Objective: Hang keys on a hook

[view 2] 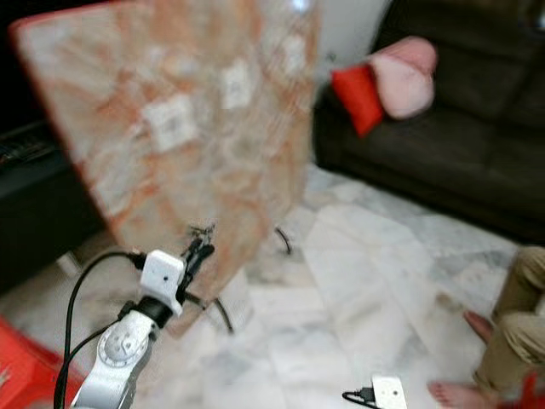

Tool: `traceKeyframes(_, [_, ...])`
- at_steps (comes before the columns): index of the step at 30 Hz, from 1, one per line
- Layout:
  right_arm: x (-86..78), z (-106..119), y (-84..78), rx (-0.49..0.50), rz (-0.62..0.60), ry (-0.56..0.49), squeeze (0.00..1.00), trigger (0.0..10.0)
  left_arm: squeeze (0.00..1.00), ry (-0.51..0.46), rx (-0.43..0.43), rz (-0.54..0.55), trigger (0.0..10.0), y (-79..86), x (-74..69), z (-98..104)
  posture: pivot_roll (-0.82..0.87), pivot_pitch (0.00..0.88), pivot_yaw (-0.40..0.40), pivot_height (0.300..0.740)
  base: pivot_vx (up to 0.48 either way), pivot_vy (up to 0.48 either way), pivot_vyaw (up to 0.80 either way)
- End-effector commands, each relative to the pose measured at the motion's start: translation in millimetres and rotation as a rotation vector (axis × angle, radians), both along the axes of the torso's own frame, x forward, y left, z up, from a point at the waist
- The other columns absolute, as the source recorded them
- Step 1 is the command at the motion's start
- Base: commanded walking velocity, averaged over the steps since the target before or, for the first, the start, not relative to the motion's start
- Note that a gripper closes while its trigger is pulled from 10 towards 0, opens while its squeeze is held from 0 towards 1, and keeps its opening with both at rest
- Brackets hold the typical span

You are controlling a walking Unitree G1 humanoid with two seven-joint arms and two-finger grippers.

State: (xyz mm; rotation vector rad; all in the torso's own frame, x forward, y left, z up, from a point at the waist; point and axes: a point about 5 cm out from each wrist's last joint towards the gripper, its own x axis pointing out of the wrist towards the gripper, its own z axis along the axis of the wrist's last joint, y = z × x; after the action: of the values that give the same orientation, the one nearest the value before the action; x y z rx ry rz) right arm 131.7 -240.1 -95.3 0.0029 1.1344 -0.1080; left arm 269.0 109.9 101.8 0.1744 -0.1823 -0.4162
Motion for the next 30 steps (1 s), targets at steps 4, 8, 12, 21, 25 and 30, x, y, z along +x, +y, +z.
traceKeyframes(4, [13.5, 4, 5.5, 0.011, 0.006, -0.043, 0.0, 10.0, 0.0, -0.019, 0.018, 0.005, 10.0, 4.7, 2.0, 5, 0.09, 0.0, -0.074, 0.74, 0.341, 0.0, 0.0])
traceKeyframes(8, [13.9, 4, 5.4, 0.008, 0.002, -0.047, 0.0, 10.0, 0.0, -0.026, 0.014, 0.001, 10.0, 2.8, 2.8, 8, 0.09, 0.0, -0.075, 0.74, 0.342, 0.0, 0.0])
traceKeyframes(12, [15.4, 4, 6.1, 0.004, 0.036, -0.049, 0.0, 10.0, 0.0, -0.035, 0.008, 0.001, 10.0, 1.6, 4.0, 11, 0.09, 0.0, -0.075, 0.74, 0.343, 0.0, 0.0])
traceKeyframes(21, [16.1, 4, 7.0, 0.014, 0.026, -0.059, 0.0, 10.0, 0.0, -0.044, 0.003, -0.001, 10.0, 0.6, 5.8, 14, 0.09, 0.0, -0.073, 0.74, 0.344, 0.0, 0.73])
traceKeyframes(25, [15.9, 4, 7.1, 0.018, 0.025, -0.058, 0.0, 10.0, 0.0, -0.048, 0.0, -0.001, 10.0, -0.5, 6.6, 16, 0.09, 0.0, -0.075, 0.74, 0.341, 0.0, 0.27])
traceKeyframes(30, [16.2, 4, 7.4, 0.02, 0.032, -0.059, 0.0, 10.0, 0.0, -0.05, -0.001, -0.001, 10.0, -0.8, 6.6, 17, 0.09, 0.0, -0.075, 0.74, 0.342, 0.0, 0.0])
